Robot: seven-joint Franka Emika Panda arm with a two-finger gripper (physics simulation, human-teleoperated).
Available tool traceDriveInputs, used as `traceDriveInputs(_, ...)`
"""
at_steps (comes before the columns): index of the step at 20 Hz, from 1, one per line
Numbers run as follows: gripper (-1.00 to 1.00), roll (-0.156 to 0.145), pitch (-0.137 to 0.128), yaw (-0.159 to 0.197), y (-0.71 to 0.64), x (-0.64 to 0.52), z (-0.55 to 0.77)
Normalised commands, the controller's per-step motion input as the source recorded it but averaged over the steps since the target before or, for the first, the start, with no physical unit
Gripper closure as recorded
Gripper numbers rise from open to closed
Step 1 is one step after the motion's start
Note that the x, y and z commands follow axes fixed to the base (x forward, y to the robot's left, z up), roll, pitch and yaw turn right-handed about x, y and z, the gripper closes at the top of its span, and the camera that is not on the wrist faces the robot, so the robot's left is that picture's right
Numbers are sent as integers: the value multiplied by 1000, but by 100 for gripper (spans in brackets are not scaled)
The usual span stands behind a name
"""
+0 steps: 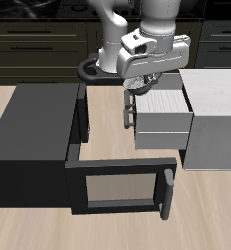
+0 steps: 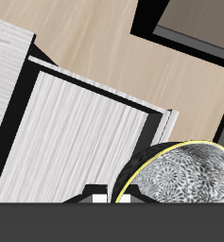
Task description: Place the bowl in the top drawer and close the top drawer
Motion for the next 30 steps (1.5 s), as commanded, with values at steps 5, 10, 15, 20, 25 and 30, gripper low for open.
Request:
traceDriveInputs(5,100,39,12,201,121,-83,-46)
traceDriveInputs(10,100,17,-1,116,111,-77,4)
traceDriveInputs(15,100,18,-2,130,112,-61,8)
traceDriveInputs(20,100,3,16,139,56,10,-116)
traceDriveInputs(25,100,19,19,100,109,43,-188)
traceDriveInputs(30,100,17,17,93,145,25,-160)
